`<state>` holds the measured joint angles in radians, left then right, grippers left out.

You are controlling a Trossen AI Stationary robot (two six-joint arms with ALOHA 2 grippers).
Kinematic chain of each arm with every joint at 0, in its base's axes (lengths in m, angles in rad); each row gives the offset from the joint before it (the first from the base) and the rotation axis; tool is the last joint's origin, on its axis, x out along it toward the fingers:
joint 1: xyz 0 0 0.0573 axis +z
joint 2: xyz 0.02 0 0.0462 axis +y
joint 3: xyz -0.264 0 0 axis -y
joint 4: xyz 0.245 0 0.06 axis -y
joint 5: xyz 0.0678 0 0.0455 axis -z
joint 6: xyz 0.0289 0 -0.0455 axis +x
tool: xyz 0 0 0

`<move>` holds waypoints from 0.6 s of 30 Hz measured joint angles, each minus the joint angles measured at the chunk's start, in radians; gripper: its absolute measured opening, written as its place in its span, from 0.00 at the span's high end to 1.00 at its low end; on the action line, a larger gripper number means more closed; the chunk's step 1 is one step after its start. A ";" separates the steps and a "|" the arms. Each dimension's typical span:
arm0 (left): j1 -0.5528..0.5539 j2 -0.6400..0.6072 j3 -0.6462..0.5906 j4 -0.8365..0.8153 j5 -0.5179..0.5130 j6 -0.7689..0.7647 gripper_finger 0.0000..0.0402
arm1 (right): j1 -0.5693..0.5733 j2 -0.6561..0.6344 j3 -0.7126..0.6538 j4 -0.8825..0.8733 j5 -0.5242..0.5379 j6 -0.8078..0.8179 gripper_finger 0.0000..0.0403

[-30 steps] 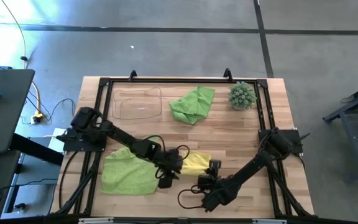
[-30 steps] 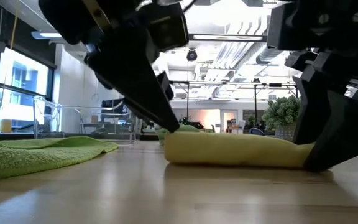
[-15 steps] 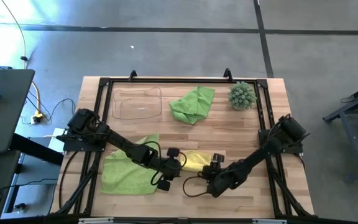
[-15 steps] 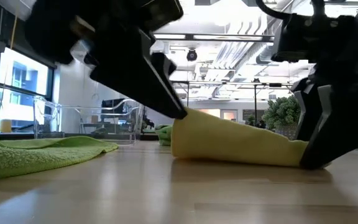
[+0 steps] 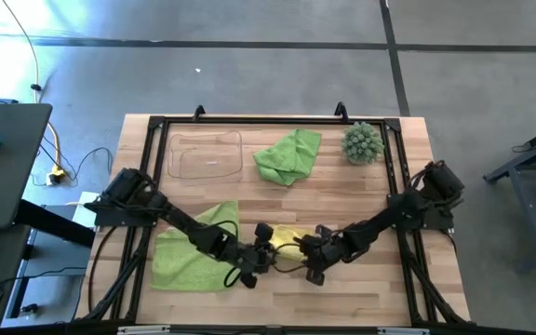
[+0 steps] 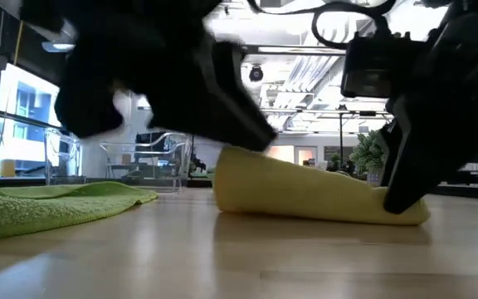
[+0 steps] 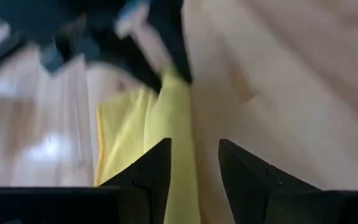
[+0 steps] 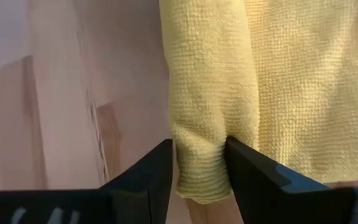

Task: Roll microfiber towels into tight, uniform cylinder then place into a basket
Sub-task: Roll the yellow towel

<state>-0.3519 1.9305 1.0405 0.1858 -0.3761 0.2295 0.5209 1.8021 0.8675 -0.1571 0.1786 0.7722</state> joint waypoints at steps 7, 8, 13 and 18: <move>0.047 0.045 -0.001 -0.036 -0.065 -0.166 0.69 | -0.038 0.001 0.000 0.042 -0.075 -0.039 0.65; 0.057 0.047 0.001 -0.044 -0.042 -0.206 0.69 | -0.041 0.001 0.000 0.042 -0.079 -0.040 0.65; 0.106 0.050 0.000 -0.076 0.176 -0.381 0.75 | -0.048 0.001 0.000 0.043 -0.075 -0.072 0.65; 0.145 0.050 0.000 -0.080 0.376 -0.504 0.89 | -0.049 0.002 0.000 0.044 -0.070 -0.073 0.65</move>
<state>-0.2071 1.9800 1.0409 0.1062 0.0003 -0.2741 0.4717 1.8036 0.8677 -0.1127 0.1088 0.6987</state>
